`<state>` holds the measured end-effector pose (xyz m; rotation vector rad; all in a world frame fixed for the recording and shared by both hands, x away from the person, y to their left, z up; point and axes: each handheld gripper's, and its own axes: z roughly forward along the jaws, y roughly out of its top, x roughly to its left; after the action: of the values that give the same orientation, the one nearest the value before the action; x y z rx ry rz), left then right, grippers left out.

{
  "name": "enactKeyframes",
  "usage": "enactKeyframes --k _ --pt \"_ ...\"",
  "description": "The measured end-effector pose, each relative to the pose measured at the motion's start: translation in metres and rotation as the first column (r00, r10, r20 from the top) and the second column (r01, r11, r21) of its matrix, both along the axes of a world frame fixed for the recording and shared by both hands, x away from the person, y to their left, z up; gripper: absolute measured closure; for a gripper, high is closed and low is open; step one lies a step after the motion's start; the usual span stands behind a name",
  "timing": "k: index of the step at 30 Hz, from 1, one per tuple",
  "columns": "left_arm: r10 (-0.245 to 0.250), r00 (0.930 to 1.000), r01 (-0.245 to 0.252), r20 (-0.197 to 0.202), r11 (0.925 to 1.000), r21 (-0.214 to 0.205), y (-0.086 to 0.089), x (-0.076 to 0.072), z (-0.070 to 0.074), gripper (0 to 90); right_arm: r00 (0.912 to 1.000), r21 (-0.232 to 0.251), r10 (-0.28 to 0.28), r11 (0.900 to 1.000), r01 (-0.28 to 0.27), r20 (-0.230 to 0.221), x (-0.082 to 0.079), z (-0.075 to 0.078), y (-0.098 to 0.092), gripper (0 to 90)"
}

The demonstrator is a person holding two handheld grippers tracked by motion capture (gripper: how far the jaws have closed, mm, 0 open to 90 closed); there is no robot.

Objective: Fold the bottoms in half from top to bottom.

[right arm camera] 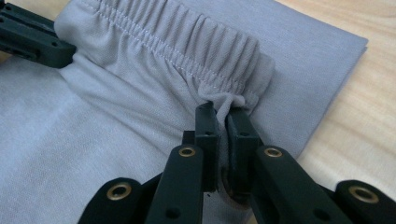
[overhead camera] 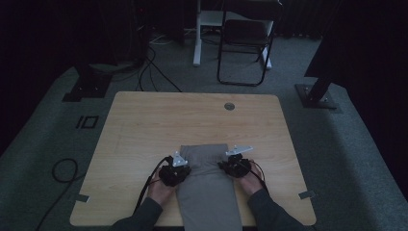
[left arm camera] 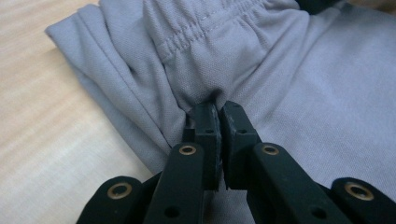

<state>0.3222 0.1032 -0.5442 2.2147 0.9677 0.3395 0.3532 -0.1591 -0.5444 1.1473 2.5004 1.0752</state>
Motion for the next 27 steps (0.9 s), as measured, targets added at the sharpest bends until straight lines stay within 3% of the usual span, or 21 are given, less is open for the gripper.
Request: enactKeyframes --k 2,5,9,15,19,24,27 --pt "0.013 0.9998 -0.013 0.014 0.9999 0.003 -0.001 0.008 -0.001 86.2 1.0 0.002 -0.009 1.0 0.009 0.003 0.006 0.0 0.001 85.9" --pt "0.046 0.9989 -0.046 0.011 0.9983 -0.036 0.0 0.022 -0.003 86.2 0.9995 0.002 -0.028 0.9996 0.028 0.014 0.016 -0.001 0.002 85.8" --pt "0.064 0.9976 -0.063 0.027 0.9974 -0.036 -0.003 0.036 -0.004 86.2 0.9981 0.019 -0.06 0.998 0.06 0.01 0.031 -0.002 0.0 85.8" --pt "0.075 0.9959 -0.074 0.051 0.9971 -0.02 -0.005 0.057 -0.004 86.1 0.996 -0.005 -0.084 0.9965 0.084 0.031 0.047 -0.001 0.003 85.6" --pt "0.114 0.9923 -0.111 0.05 0.9924 -0.053 0.001 0.076 -0.006 86.0 0.9955 -0.016 -0.089 0.9958 0.09 0.033 0.056 0.0 0.008 85.5" --pt "0.123 0.9897 -0.124 0.074 0.9923 0.005 -0.003 0.094 -0.004 86.0 0.9932 -0.056 -0.102 0.9929 0.105 0.056 0.076 0.001 0.016 85.4" --pt "0.136 0.9876 -0.138 0.078 0.9903 0.017 -0.004 0.107 -0.003 86.0 0.9907 -0.056 -0.125 0.9901 0.128 0.053 0.09 0.002 0.018 85.4"
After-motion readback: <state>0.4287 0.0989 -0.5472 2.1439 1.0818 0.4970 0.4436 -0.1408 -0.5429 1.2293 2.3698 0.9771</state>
